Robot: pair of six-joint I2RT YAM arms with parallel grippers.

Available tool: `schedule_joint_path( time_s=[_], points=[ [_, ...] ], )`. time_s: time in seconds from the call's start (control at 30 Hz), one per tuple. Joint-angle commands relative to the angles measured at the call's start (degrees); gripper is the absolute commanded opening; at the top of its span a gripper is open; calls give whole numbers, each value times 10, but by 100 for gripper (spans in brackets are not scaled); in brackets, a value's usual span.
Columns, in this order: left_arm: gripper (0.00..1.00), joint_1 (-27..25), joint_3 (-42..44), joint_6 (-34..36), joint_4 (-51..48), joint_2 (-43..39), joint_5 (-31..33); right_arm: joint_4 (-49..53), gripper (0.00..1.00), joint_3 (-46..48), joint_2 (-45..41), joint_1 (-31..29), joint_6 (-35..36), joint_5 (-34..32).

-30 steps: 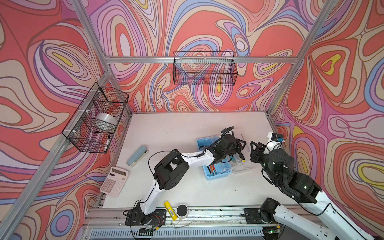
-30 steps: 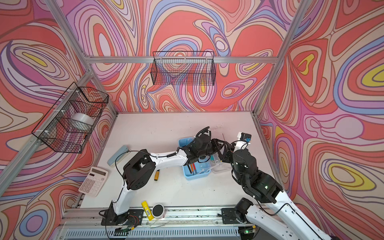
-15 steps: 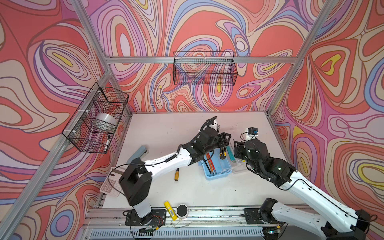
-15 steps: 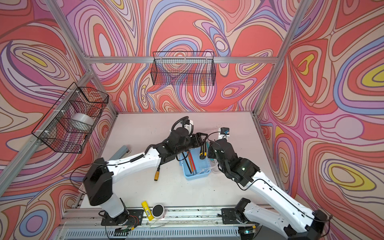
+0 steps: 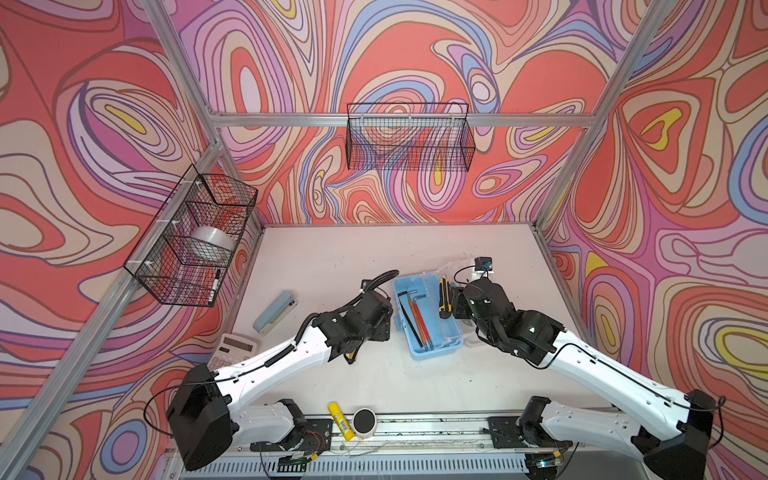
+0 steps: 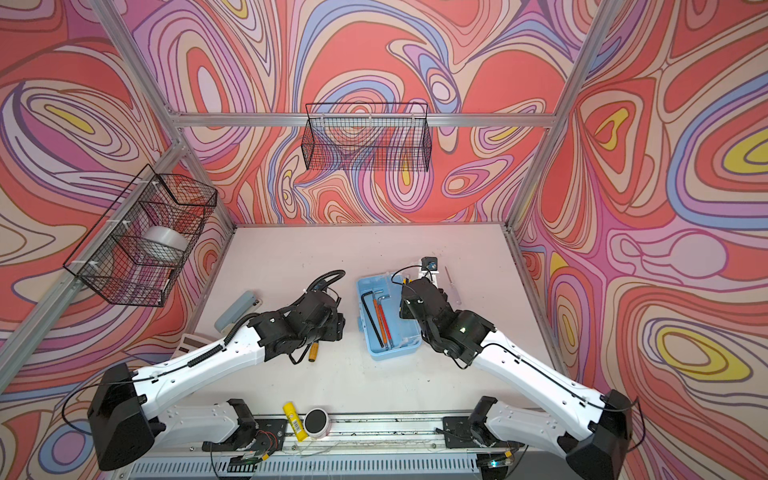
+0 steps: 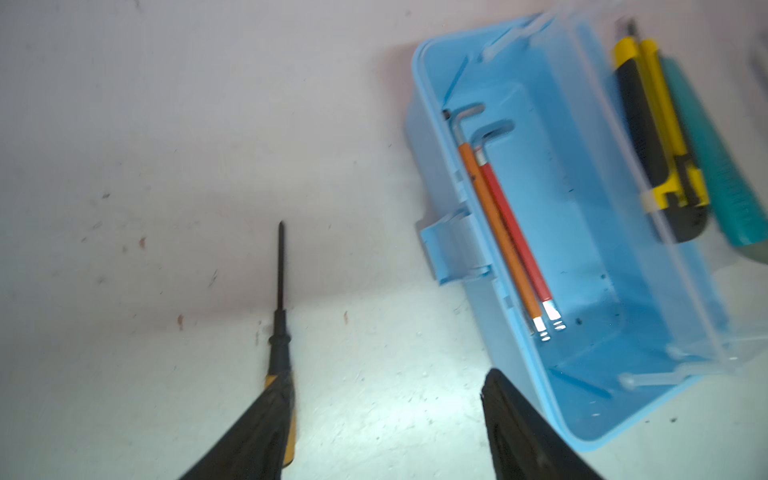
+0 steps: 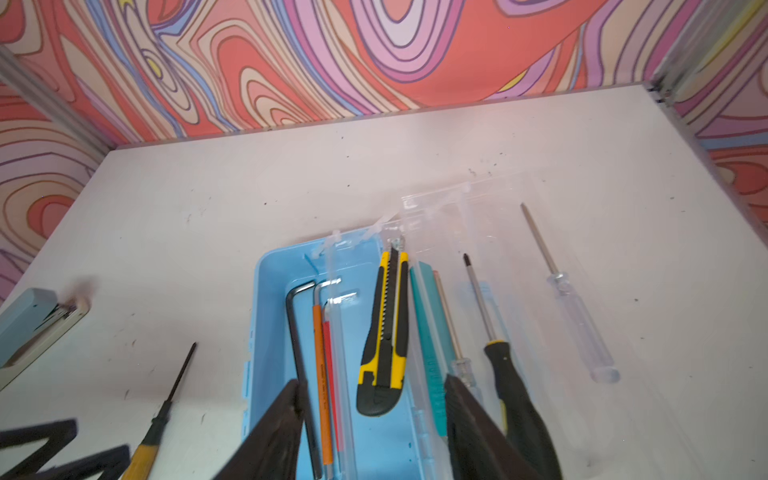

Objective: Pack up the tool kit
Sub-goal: 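Move the left gripper back over the small black-yellow screwdriver on the table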

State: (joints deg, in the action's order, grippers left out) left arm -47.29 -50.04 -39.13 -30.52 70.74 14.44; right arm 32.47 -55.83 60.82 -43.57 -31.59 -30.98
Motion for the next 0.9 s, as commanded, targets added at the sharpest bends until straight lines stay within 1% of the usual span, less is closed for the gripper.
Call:
schedule_joint_path(
  time_s=[0.0,0.07,0.3,0.5,0.7,0.77,0.87],
  points=[
    [72,14,22,-14,-17,-19,2,20,56,11,-18,52,12,23],
    [71,17,34,-13,-8,-14,-10,10,56,26,-23,67,13,47],
    [65,20,59,-29,-9,23,-18,-6,54,48,-24,68,-2,78],
    [62,35,75,-41,-11,50,-11,-18,50,55,-27,68,3,83],
    [58,53,79,-39,12,77,-26,-21,49,62,-29,68,4,81],
    [55,61,80,-41,17,87,-38,-21,49,66,-35,68,4,78],
    [51,65,84,-43,21,93,-38,-20,48,70,-41,68,2,75]
  ],
)
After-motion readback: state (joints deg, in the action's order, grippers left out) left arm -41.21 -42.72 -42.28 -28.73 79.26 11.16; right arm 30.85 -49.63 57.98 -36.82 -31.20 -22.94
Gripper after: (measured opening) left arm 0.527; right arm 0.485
